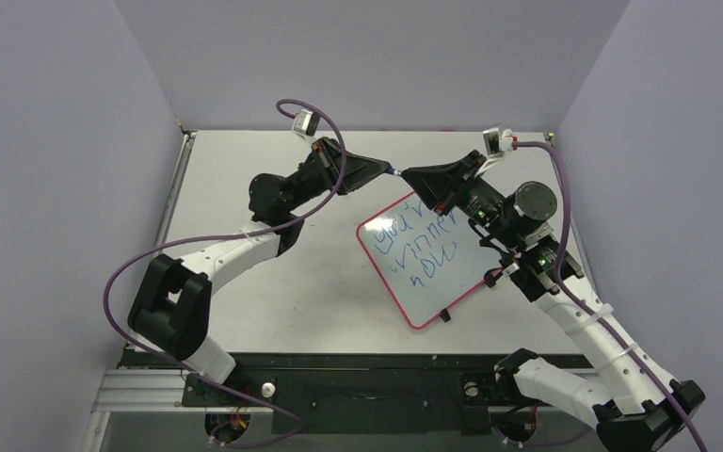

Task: Write a sentence on the whiteboard
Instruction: Insert the whiteboard marker without the cap into the pen cap.

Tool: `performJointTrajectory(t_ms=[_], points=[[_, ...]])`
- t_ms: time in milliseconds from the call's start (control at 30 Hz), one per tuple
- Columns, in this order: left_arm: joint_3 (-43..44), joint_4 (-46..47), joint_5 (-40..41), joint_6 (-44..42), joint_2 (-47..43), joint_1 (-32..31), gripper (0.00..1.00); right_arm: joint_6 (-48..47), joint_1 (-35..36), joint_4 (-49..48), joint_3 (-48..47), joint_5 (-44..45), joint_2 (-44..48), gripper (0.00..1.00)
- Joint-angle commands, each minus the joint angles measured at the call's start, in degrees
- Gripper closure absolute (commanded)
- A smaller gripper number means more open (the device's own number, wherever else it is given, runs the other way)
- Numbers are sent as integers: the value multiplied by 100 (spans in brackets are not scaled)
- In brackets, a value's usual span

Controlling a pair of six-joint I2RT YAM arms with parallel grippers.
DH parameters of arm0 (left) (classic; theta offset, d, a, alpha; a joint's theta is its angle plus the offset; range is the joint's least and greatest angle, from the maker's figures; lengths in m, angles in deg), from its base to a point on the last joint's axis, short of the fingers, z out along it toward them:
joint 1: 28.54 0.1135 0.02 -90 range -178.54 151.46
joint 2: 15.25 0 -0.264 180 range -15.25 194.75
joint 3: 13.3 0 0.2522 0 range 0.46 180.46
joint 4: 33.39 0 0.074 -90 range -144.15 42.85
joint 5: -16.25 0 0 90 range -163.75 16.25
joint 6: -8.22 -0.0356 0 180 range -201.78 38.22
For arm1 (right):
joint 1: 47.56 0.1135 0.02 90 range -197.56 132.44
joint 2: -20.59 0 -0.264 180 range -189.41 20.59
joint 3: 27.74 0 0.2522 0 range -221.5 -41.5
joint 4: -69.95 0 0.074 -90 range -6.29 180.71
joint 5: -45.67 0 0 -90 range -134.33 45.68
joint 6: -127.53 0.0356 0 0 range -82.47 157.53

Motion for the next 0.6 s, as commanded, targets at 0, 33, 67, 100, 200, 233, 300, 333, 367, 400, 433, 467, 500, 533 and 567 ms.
performJointTrajectory(t_ms=[0, 33, 67, 100, 200, 233, 300, 333, 367, 400, 433, 467, 500, 533, 567], points=[[63, -420, -788, -444, -258, -866, 100, -587, 499, 496, -216, -454, -513, 100], [25, -525, -811, -538, -313, -830, 100, -631, 495, 542, -265, -353, -495, 97], [-70, -714, -853, -683, -434, -732, 100, -668, 495, 675, -295, -301, -466, 93], [-129, -773, -870, -728, -498, -671, 100, -763, 499, 942, -374, -178, -450, 81], [-532, -825, -938, -704, -833, -185, 100, -950, 494, 1412, -538, 119, -325, 59], [-629, -813, -956, -681, -979, -81, 100, -1016, 482, 1574, -578, 271, -282, 45], [-876, -819, -1027, -639, -1201, 274, 100, -1061, 443, 1771, -609, 464, -129, 28], [-1026, -835, -1089, -625, -1277, 491, 100, -1058, 424, 1803, -608, 499, -30, 25], [-1095, -895, -1173, -646, -1413, 703, 100, -1019, 381, 1846, -595, 551, 32, 22], [-1231, -960, -1219, -701, -1488, 794, 100, -994, 362, 1867, -592, 573, 142, 21], [-1299, -1093, -1282, -754, -1677, 999, 100, -963, 328, 1914, -583, 627, 193, 20], [-1466, -1161, -1304, -858, -1735, 1104, 100, -957, 322, 1946, -580, 668, 292, 20], [-1553, -1295, -1354, -907, -1890, 1313, 100, -952, 313, 2046, -584, 771, 343, 19], [-1708, -1367, -1380, -1013, -1960, 1411, 100, -955, 310, 2099, -587, 819, 438, 19], [-1858, -1531, -1419, -1142, -2118, 1621, 100, -962, 308, 2190, -588, 910, 538, 19]])
